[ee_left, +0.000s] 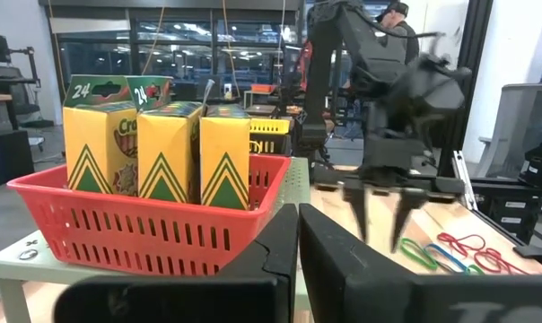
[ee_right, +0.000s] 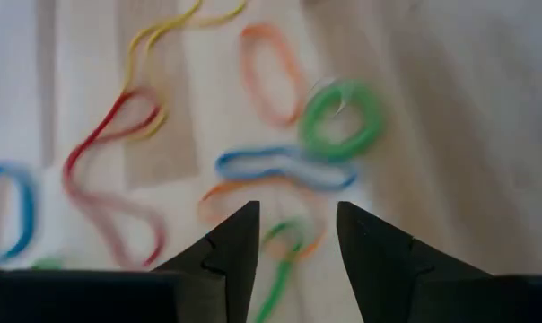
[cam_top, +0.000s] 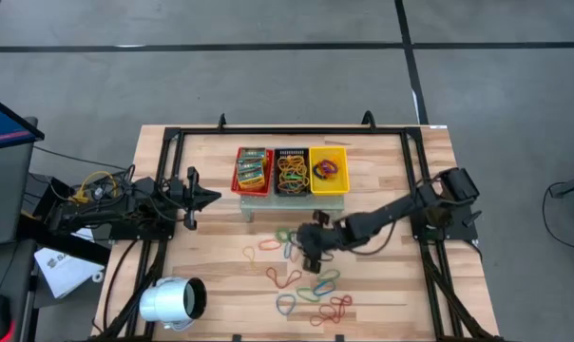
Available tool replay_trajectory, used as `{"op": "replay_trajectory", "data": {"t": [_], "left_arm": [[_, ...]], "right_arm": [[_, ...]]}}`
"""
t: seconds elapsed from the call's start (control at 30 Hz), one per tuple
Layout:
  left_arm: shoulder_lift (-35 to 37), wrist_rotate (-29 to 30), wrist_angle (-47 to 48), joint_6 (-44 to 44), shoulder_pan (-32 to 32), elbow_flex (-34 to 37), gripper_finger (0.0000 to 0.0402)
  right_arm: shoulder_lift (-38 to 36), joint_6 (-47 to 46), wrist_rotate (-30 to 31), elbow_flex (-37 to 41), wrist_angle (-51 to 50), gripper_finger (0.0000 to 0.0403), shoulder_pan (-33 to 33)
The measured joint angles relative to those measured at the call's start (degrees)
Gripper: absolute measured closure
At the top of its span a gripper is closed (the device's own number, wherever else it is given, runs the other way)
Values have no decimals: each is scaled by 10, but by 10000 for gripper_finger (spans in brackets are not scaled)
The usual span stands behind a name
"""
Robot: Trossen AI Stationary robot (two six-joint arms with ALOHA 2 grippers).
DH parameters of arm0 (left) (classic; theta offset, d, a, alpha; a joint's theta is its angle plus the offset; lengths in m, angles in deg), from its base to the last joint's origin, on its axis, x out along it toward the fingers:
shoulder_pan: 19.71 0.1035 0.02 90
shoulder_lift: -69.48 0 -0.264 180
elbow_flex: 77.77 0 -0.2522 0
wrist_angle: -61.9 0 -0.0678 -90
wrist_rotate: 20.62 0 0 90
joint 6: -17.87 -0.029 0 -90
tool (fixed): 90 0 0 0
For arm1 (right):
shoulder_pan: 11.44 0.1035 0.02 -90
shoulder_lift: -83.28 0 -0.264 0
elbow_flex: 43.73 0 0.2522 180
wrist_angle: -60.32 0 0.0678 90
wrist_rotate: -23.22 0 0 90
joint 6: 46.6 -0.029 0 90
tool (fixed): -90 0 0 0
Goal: Pick & Place Office Desk Supplies
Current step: Put the green rubber band into the black bin on the shelf
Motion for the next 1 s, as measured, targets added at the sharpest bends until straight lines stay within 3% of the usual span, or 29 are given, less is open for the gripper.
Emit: {"op": "replay_trajectory", "data": {"t": [0.17,0.4,0.73,1.0], "left_arm": [[0,0,0,0,0,0,390],[0,0,0,0,0,0,393],[0,0,0,0,0,0,394],[0,0,0,0,0,0,394]], "right_arm": [[0,9,-36,-6,-3,259,-33],[0,-37,-34,6,5,263,-34],[0,-106,-33,12,6,275,22],[61,-194,42,12,4,255,77]]}}
